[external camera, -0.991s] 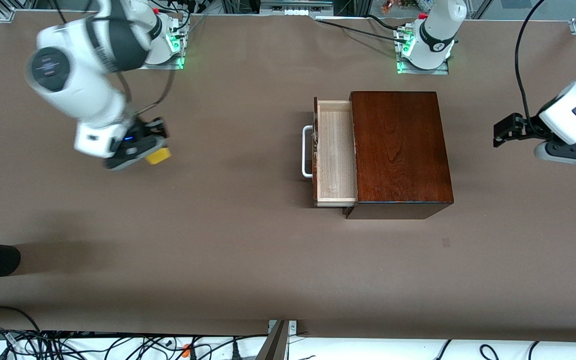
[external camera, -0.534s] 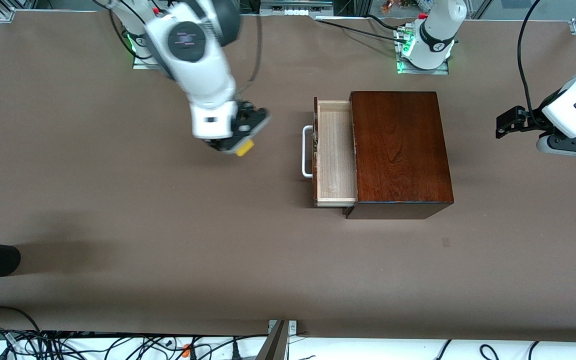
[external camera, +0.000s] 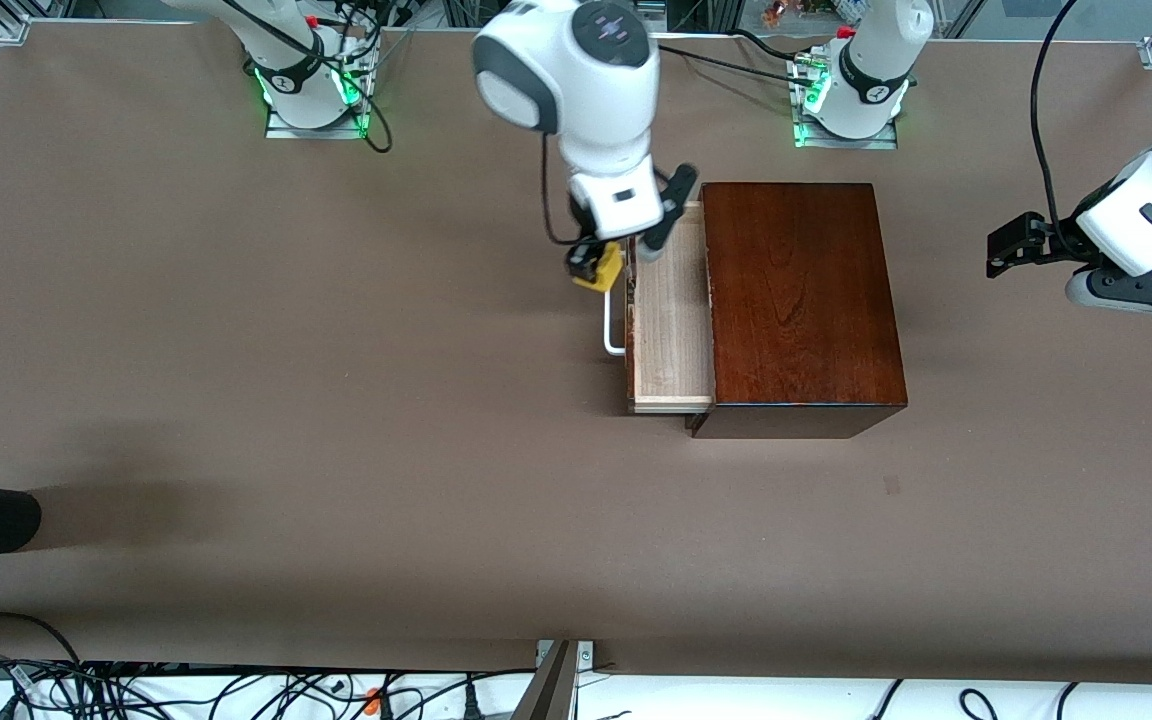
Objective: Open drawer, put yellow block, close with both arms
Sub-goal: 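Carry the yellow cube with the right gripper over the open drawer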
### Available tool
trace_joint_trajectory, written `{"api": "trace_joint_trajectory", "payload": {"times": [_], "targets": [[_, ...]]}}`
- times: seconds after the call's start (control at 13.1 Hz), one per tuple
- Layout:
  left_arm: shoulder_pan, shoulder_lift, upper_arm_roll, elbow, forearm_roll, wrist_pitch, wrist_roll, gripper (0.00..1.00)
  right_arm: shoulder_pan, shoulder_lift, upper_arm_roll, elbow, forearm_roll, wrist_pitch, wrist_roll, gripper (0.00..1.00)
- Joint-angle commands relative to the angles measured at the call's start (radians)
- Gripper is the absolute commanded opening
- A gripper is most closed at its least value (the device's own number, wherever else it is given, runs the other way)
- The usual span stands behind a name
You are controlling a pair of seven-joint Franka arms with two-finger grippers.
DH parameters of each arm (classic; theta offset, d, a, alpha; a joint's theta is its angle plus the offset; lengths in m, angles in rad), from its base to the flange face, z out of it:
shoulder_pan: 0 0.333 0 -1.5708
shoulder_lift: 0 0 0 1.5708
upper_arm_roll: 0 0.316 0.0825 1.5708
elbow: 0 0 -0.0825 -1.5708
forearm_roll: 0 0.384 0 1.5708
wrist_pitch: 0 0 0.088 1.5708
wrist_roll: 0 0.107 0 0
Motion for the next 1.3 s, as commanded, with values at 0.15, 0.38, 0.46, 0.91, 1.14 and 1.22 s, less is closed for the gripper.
{"api": "trace_joint_trajectory", "payload": {"times": [0.15,0.38,0.46,0.91,1.14,1.22], "targets": [[0.005,-0.007,0.002,-0.012,-0.009,0.018,0.020,1.00,0.057,0.045,-0.013,0.085,-0.042,-0.034,-0.159,0.30],[0.005,-0.007,-0.001,-0.012,-0.014,0.018,0.020,1.00,0.065,0.112,-0.010,0.157,-0.042,-0.027,-0.225,0.26],[0.005,-0.007,-0.001,-0.012,-0.014,0.018,0.021,1.00,0.072,0.123,-0.011,0.169,-0.042,-0.027,-0.228,0.26],[0.005,-0.007,0.000,-0.012,-0.014,0.013,0.027,1.00,0.097,0.144,-0.008,0.181,-0.037,0.054,-0.228,0.26],[0.004,-0.008,-0.001,-0.012,-0.014,0.010,0.026,1.00,0.097,0.177,-0.006,0.181,-0.036,0.078,-0.235,0.26],[0.004,-0.007,-0.001,-0.012,-0.014,0.010,0.027,1.00,0.100,0.190,-0.005,0.181,-0.034,0.082,-0.244,0.26]]}}
